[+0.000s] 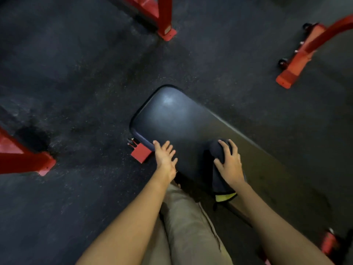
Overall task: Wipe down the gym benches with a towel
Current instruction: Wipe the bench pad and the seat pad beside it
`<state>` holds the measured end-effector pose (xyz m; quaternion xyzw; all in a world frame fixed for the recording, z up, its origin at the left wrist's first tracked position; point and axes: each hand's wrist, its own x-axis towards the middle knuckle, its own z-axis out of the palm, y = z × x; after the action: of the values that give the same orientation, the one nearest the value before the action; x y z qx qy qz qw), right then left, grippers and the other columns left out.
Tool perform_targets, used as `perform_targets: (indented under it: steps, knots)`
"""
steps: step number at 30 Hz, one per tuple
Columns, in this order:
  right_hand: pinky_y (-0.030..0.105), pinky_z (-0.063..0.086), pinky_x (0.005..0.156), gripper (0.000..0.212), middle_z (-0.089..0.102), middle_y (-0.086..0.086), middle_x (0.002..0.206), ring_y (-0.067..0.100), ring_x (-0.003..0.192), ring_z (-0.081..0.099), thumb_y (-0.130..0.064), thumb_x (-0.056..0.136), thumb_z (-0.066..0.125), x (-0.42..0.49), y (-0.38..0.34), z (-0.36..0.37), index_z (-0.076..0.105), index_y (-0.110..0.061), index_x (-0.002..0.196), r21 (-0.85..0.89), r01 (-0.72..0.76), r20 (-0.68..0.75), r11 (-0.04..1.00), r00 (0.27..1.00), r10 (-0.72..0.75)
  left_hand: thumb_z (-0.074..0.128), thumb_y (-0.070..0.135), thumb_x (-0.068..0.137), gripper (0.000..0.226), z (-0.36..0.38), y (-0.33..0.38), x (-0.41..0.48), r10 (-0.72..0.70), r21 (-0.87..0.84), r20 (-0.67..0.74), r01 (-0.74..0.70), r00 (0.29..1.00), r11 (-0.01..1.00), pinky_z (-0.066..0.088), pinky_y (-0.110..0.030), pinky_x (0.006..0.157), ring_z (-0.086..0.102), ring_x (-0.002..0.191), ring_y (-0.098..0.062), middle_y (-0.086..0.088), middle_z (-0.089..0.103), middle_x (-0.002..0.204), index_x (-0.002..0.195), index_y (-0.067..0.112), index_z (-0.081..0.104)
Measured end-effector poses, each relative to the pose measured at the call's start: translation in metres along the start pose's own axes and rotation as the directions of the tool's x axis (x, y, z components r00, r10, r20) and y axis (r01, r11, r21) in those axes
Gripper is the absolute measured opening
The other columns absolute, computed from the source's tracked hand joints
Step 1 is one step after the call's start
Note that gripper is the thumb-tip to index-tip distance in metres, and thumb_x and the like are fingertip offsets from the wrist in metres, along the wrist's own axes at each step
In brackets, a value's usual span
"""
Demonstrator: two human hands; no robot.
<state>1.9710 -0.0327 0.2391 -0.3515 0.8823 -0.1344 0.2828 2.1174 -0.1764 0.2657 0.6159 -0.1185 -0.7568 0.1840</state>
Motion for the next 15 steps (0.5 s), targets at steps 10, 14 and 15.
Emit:
perform_targets:
  steps: [10,14,15]
  knots:
    - [0.038,0.046,0.101,0.047,0.052,0.012,0.134,0.022,0.120,0.053,-0.008,0.090,0.063,-0.088,0.026,-0.119,0.046,-0.015,0.133,0.876,-0.013,-0.281,0.482,0.799,0.532,0.006,0.058,0.097,0.071,0.148,-0.034,-0.116,-0.050,0.418,0.443,-0.158,0.895,0.894,0.022,-0.040,0.111,0.035,0.137,-0.023,-0.008,0.039,0.148,0.142,0.016,0.041]
    - [0.016,0.052,0.068,0.043,0.061,0.002,0.113,0.006,0.091,0.062,-0.008,0.093,0.060,-0.139,0.063,-0.164,0.046,-0.013,0.134,0.954,0.114,-0.276,0.276,0.695,0.664,0.006,0.058,0.097,0.071,0.192,-0.081,-0.160,-0.119,0.552,0.552,-0.255,0.825,0.794,0.021,-0.042,0.111,0.035,0.136,-0.024,-0.008,0.038,0.148,0.141,0.016,0.042]
    - [0.015,0.051,0.066,0.042,0.062,-0.002,0.109,0.004,0.088,0.062,-0.010,0.093,0.061,-0.150,0.072,-0.171,0.047,-0.014,0.133,0.961,0.144,-0.271,0.237,0.670,0.691,0.006,0.058,0.097,0.071,0.199,-0.094,-0.170,-0.140,0.579,0.571,-0.277,0.809,0.767,0.021,-0.042,0.111,0.035,0.136,-0.024,-0.008,0.038,0.148,0.141,0.016,0.042]
